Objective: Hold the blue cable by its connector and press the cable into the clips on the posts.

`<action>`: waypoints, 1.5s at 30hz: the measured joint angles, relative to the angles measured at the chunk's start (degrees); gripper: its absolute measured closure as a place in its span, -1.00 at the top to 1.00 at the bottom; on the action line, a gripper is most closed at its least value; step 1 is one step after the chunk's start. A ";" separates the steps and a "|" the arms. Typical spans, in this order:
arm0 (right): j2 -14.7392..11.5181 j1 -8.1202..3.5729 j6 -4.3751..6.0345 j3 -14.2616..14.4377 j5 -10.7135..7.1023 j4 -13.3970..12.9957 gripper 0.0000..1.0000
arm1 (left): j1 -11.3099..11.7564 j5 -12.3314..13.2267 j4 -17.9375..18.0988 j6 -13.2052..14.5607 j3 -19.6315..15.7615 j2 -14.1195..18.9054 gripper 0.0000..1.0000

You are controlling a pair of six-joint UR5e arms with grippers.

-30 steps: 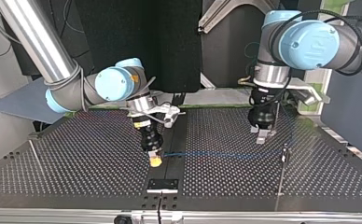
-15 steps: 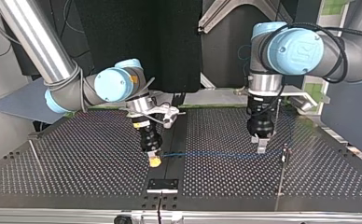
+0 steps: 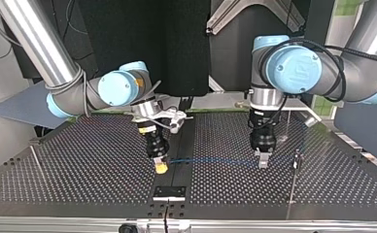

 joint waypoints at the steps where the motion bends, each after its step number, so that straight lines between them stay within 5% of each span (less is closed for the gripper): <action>1: 0.00 0.04 0.00 -0.01 0.00 0.01 -1.00 | 0.02 -0.44 0.01 0.12 0.41 -0.22 1.00; 20: 0.00 0.17 -0.06 -0.01 -0.11 0.01 -1.00 | -0.47 -6.10 0.81 1.60 4.09 -3.79 1.00; 45: 0.01 0.25 -0.21 0.05 -0.26 0.03 -1.00 | -0.66 -6.95 -2.76 2.49 6.77 -5.30 1.00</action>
